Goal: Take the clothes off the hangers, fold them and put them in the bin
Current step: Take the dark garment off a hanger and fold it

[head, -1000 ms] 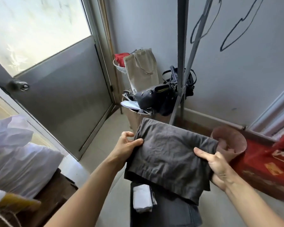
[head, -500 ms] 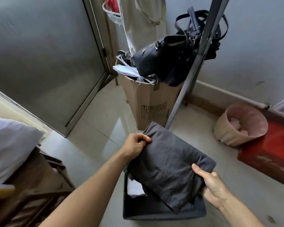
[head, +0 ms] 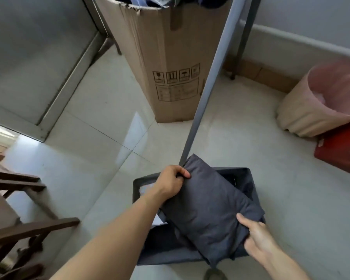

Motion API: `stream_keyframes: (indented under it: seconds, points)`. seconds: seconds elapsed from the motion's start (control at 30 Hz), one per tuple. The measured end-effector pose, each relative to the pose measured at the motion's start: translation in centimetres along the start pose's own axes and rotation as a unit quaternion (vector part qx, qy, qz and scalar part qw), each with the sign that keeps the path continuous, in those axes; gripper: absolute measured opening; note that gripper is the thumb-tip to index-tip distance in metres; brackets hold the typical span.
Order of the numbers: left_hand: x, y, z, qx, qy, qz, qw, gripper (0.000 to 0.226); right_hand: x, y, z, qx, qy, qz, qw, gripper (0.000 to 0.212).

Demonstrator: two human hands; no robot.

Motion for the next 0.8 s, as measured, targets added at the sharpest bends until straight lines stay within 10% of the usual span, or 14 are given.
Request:
stream_keyframes:
  seconds: [0.37, 0.6, 0.8]
  points:
    - [4.5, -8.6, -12.9, 0.062, -0.124, 0.005, 0.99, 0.037, -6.0, -10.7, 7.2, -0.098, -0.079, -0.082, 0.989, 0.017]
    - [3.1, -12.2, -18.5, 0.093, -0.467, -0.107, 0.873, 0.042, -8.8, -14.7, 7.1, -0.137, -0.067, -0.117, 0.981, 0.031]
    - [3.5, -13.8, -20.6, 0.131, -0.426, -0.031, 0.895, 0.039, -12.4, -17.4, 6.2, -0.159, -0.024, -0.138, 0.977, 0.024]
Point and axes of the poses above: each hand's wrist, its own y-axis away from the middle knuckle, its own z-axis out of the back of the hand, x = y × z, the point moved 5 cm from there along -y, towards the middle knuckle, and after that the axes turned 9 degrees about -y, right-handed, at the moved point
